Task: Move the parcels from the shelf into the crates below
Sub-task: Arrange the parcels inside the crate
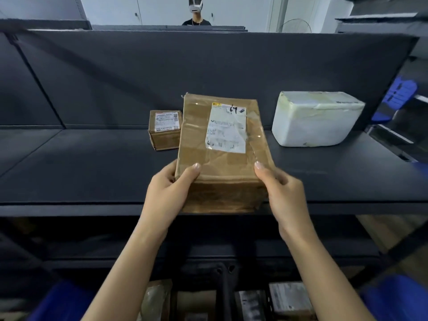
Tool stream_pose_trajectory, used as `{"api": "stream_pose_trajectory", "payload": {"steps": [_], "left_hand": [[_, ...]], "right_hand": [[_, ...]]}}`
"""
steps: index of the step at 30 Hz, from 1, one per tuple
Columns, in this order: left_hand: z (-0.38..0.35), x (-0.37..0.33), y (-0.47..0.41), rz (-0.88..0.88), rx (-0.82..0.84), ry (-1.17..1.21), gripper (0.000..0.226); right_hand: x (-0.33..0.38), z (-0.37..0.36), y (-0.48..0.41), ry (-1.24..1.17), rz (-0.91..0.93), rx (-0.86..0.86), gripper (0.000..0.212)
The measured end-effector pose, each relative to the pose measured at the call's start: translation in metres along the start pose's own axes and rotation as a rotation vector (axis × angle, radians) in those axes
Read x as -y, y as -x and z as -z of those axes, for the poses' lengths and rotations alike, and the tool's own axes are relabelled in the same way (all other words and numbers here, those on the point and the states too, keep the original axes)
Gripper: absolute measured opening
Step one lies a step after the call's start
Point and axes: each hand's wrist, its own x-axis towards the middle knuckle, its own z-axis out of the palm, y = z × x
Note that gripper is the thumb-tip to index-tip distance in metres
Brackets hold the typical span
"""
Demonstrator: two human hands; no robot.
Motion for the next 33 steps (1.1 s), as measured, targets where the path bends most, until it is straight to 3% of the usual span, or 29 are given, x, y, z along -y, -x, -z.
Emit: {"api": "stream_pose_trajectory", "payload": {"steps": [6,15,17,22,27,33], "left_hand": [[0.021,0.018,0.102,0.058,-0.03,0.037,0.018],[0.074,0.046,0.213,0.225,-0.011,0.07,0.052],[0.088,0.053,0.232,0.272,-0.02,0.055,0.048],[0.108,0.069,0.271,0.268,-0.024,0.009,0.037],[0.106,0.085,0.302,0.298,-0.101,0.06,0.022],[0.091,0.094,0.33,0.291,-0.217,0.046,0.024]], "right_hand": [[-0.004,0.013,0.109,0.003,-0.001,0.009,0.014],[-0.027,0.002,0.251,-0.052,-0.089,0.021,0.037],[-0.034,-0.004,0.282,-0.026,-0.121,0.007,0.047],[-0.045,-0.008,0.331,-0.004,-0.154,0.017,0.029],[-0.052,0.004,0.351,0.058,-0.204,0.112,0.046],[-0.054,0.013,0.351,0.124,-0.305,0.14,0.052]]}}
